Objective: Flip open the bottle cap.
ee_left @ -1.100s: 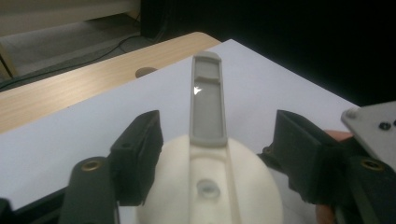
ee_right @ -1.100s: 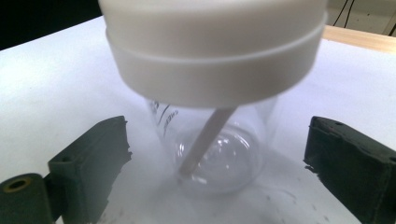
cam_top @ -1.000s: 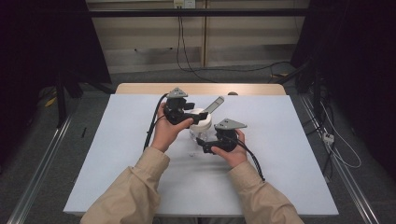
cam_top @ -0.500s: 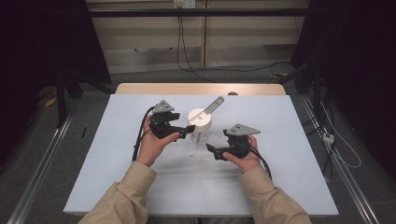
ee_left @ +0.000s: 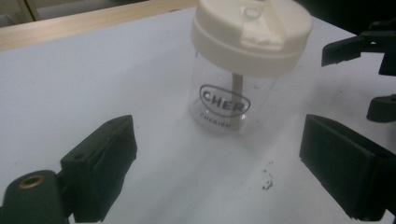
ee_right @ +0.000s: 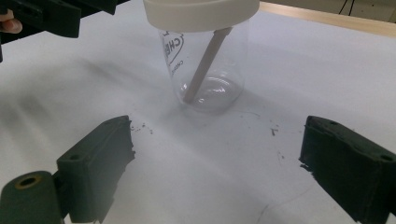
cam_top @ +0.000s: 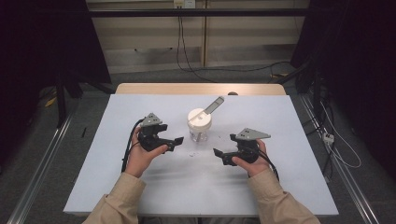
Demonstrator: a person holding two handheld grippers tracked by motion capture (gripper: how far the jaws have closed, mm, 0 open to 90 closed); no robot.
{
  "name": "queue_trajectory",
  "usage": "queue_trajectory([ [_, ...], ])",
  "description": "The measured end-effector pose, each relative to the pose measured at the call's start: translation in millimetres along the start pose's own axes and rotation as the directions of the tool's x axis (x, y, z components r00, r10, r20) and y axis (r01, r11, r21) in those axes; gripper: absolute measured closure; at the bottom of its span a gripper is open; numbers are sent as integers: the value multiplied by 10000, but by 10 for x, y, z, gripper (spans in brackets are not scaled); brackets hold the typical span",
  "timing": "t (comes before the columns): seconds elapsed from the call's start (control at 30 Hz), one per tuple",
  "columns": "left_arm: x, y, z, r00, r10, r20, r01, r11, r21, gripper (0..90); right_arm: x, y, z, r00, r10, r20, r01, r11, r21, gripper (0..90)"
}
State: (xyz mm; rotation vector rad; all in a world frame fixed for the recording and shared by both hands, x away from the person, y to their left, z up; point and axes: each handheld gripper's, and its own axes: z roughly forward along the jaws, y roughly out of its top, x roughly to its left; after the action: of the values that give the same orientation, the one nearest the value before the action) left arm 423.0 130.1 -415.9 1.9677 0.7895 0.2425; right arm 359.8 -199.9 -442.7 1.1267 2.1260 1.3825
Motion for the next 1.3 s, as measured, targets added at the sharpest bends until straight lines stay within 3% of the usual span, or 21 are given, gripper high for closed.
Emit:
queue_trajectory([
  [0.5, 123, -315, -260, 9990, -208, -384, 204, 9997, -108, 93, -23, -126, -170, 10000, -6, 40, 6, 9999, 123, 91],
  [1.3, 180, -512, -582, 9971, -356, -674, 338, 9991, -274, 81, -72, -281, -449, 9998, 62, 184, -61, 10000, -69, 92],
])
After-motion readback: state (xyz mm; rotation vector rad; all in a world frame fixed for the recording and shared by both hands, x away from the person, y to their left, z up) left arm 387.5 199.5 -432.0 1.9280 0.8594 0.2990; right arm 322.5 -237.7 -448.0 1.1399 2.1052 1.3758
